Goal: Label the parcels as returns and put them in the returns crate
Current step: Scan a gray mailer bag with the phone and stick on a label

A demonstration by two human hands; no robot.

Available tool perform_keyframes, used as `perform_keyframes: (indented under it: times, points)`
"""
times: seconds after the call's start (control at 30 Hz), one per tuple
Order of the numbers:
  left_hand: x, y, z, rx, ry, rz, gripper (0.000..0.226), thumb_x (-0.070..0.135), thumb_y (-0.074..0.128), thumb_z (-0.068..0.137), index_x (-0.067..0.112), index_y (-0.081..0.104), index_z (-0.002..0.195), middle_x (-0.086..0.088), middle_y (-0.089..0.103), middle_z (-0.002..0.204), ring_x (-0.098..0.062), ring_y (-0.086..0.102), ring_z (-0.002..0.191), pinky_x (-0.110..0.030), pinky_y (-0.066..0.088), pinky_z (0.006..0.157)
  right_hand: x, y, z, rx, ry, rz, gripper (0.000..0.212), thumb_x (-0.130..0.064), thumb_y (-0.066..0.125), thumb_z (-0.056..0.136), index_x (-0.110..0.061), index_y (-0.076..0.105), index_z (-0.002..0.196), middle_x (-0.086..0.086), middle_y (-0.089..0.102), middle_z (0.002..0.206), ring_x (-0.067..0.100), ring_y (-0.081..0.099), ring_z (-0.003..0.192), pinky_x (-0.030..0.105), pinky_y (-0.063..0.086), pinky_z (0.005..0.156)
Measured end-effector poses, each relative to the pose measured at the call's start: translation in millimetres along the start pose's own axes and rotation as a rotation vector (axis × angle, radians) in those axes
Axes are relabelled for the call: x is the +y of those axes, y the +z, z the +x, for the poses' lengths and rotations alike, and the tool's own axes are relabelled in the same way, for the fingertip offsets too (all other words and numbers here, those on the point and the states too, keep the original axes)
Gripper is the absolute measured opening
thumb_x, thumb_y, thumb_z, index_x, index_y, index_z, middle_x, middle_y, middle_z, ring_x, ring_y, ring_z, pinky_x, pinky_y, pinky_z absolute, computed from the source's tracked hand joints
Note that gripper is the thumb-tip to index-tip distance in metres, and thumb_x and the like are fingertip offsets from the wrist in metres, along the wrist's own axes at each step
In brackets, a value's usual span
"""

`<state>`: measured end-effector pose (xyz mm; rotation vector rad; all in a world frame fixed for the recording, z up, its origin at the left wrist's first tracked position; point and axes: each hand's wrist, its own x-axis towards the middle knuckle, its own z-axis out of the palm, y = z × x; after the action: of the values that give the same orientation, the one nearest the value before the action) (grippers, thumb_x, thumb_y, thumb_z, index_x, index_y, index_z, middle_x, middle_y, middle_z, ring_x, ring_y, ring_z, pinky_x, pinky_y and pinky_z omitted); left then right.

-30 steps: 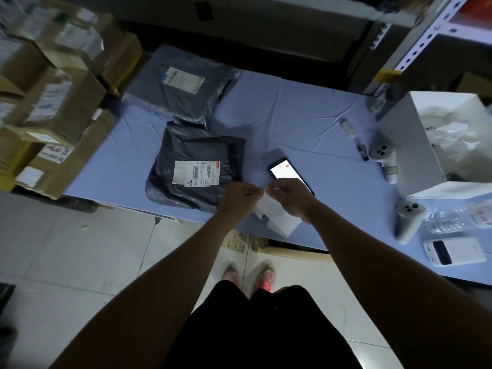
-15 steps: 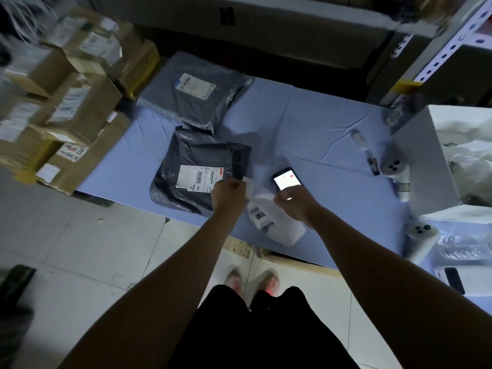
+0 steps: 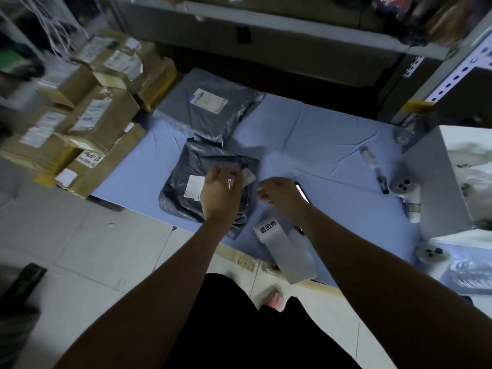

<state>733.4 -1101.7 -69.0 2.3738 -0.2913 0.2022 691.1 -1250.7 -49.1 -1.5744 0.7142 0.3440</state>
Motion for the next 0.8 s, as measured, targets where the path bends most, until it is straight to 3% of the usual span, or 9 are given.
perform_keyframes:
  times: [0.07, 0.17, 0.23, 0.33, 0.43, 0.53, 0.63, 0.7, 0.8]
  points:
    - [-7, -1, 2, -0.032, 0.09, 0.02, 0.02, 0.03, 0.061, 0.096, 0.012, 0.068, 0.099, -0.005, 0.062, 0.099, -0.022, 0.06, 0.077, -0.03, 0.048, 0.059, -16, 12, 3, -0.064, 0.124, 0.341, 0.023, -0.011, 0.051, 0.1, -0.006, 0.058, 0.078, 0.009, 0.066, 0.066, 0.015, 0.065, 0.059, 0.022, 0.052, 0.064]
    - [-21, -4, 8, -0.056, 0.213, 0.016, 0.024, 0.032, 0.064, 0.095, 0.01, 0.067, 0.105, -0.007, 0.065, 0.099, -0.024, 0.061, 0.076, -0.029, 0.046, 0.06, -27, 24, 12, 0.022, -0.024, 0.485, 0.002, -0.002, 0.064, 0.09, -0.004, 0.066, 0.089, 0.015, 0.069, 0.082, 0.024, 0.068, 0.072, 0.027, 0.058, 0.065]
    - [-34, -6, 16, -0.062, 0.254, 0.001, 0.027, 0.034, 0.063, 0.096, 0.01, 0.067, 0.108, -0.008, 0.067, 0.098, -0.026, 0.064, 0.077, -0.033, 0.053, 0.061, -30, 26, 22, 0.0, 0.01, 0.588, 0.005, -0.004, 0.061, 0.091, -0.006, 0.065, 0.094, 0.018, 0.065, 0.09, 0.026, 0.062, 0.074, 0.026, 0.056, 0.061]
    - [-52, -10, 31, -0.116, 0.199, -0.104, 0.032, 0.041, 0.056, 0.098, 0.012, 0.065, 0.111, -0.005, 0.07, 0.097, -0.023, 0.067, 0.082, -0.039, 0.058, 0.068, -31, 30, 31, -0.2, 0.272, 0.343, 0.025, -0.031, 0.054, 0.099, -0.01, 0.065, 0.108, 0.011, 0.071, 0.106, 0.024, 0.066, 0.095, 0.029, 0.053, 0.073]
    - [-64, -16, 48, -0.196, 0.115, -0.266, 0.023, 0.031, 0.061, 0.098, 0.012, 0.063, 0.111, 0.001, 0.071, 0.088, -0.013, 0.067, 0.08, -0.032, 0.056, 0.071, -34, 42, 41, -0.329, 0.294, 0.396, 0.031, -0.032, 0.046, 0.103, -0.016, 0.062, 0.123, 0.006, 0.072, 0.118, 0.022, 0.066, 0.11, 0.034, 0.05, 0.086]
    - [-74, -25, 69, -0.268, 0.089, -0.395, 0.01, 0.023, 0.063, 0.097, 0.018, 0.059, 0.105, 0.005, 0.069, 0.085, 0.003, 0.063, 0.076, -0.015, 0.049, 0.067, -47, 60, 51, -0.202, 0.231, 0.505, 0.019, -0.018, 0.057, 0.098, -0.021, 0.065, 0.115, 0.002, 0.074, 0.107, 0.017, 0.068, 0.101, 0.032, 0.051, 0.081]
    - [-86, -32, 88, -0.377, 0.086, -0.44, 0.013, 0.019, 0.061, 0.098, 0.013, 0.06, 0.109, 0.012, 0.066, 0.086, 0.014, 0.06, 0.078, -0.006, 0.045, 0.068, -55, 71, 62, -0.057, 0.148, 0.574, 0.028, -0.001, 0.062, 0.092, -0.014, 0.067, 0.116, 0.006, 0.073, 0.09, 0.013, 0.065, 0.079, 0.024, 0.052, 0.064]
    - [-97, -33, 100, -0.436, 0.093, -0.422, 0.015, 0.017, 0.061, 0.098, 0.01, 0.059, 0.111, 0.02, 0.062, 0.085, 0.017, 0.058, 0.078, -0.005, 0.042, 0.067, -56, 76, 65, 0.037, 0.088, 0.551, 0.029, 0.001, 0.065, 0.09, -0.009, 0.068, 0.117, 0.008, 0.073, 0.083, 0.013, 0.066, 0.075, 0.022, 0.053, 0.068]
    - [-112, -36, 114, -0.481, 0.026, -0.378, 0.016, 0.022, 0.056, 0.101, 0.015, 0.059, 0.114, 0.015, 0.065, 0.089, 0.012, 0.061, 0.079, -0.004, 0.043, 0.063, -56, 87, 67, 0.176, 0.041, 0.543, 0.02, -0.001, 0.067, 0.09, -0.008, 0.071, 0.109, 0.017, 0.075, 0.094, 0.016, 0.071, 0.076, 0.029, 0.057, 0.082]
